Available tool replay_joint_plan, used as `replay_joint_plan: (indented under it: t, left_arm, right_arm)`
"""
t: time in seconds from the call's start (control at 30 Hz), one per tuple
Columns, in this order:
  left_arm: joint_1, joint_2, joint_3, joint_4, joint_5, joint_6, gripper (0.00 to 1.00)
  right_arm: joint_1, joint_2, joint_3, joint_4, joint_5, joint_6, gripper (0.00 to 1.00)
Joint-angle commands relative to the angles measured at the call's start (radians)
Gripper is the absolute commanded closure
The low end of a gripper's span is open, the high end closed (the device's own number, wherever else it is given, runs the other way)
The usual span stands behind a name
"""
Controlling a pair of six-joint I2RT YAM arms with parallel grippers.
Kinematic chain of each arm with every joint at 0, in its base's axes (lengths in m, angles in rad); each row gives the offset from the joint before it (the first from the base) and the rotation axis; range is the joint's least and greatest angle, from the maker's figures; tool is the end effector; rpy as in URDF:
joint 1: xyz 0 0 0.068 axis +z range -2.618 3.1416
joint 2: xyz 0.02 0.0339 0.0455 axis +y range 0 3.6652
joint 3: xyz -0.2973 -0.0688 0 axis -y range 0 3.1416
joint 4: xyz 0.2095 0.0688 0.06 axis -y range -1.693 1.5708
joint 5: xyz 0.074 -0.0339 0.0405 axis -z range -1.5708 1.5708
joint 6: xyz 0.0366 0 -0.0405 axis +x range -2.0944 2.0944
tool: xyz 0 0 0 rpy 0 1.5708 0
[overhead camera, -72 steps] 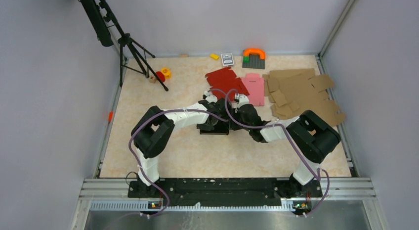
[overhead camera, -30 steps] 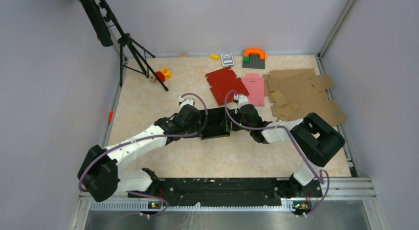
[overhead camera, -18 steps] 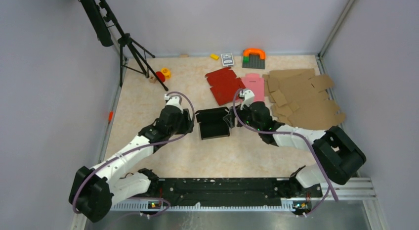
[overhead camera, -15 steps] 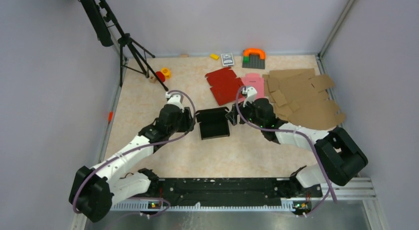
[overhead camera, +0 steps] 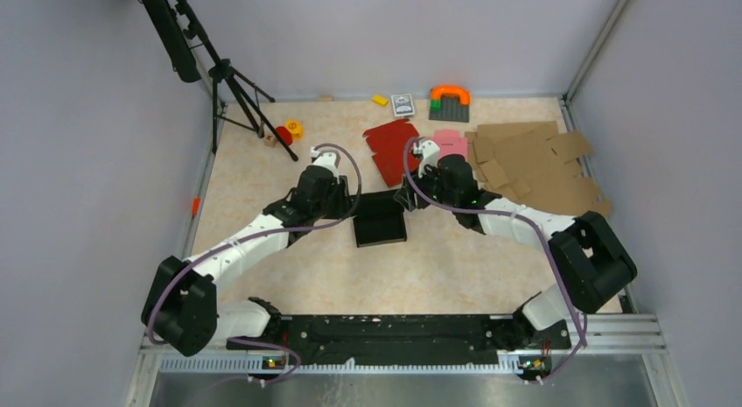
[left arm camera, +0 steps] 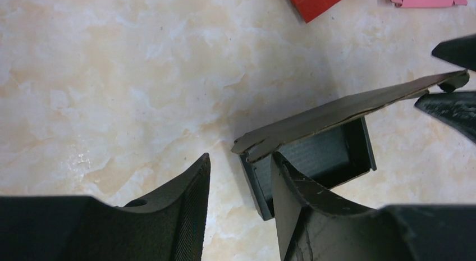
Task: Fold the paper box
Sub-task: Close the paper box at the center of the board.
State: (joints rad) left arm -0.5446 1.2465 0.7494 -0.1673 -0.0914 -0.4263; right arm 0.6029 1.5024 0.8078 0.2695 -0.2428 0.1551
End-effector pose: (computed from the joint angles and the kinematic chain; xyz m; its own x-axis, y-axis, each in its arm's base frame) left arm 0.1942 -0.1137 0.2800 -0.6681 -0.0768 -0.7401 0.1957 0.9415 -0.2743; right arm 0.2412 0.1767 0.2769 -0.4485 -0.1267 -0.8847 -0.6696 0.7034 0.2387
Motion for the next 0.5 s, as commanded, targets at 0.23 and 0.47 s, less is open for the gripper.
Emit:
replay_joint_plan:
  t: [0.23,0.47]
  left_arm:
    - [0.004,0.102,0.128,-0.064,-0.010,-0.032,0.65]
    - [0.004,0.127,0.121,-0.044,-0.005,-0.054,0.67]
  right_arm:
    - [0.049,0.039,0.093,-0.110,0.070,-0.032,0.62]
    - [0.084,0.050,0.120,-0.142,0.118,-0.018,0.69]
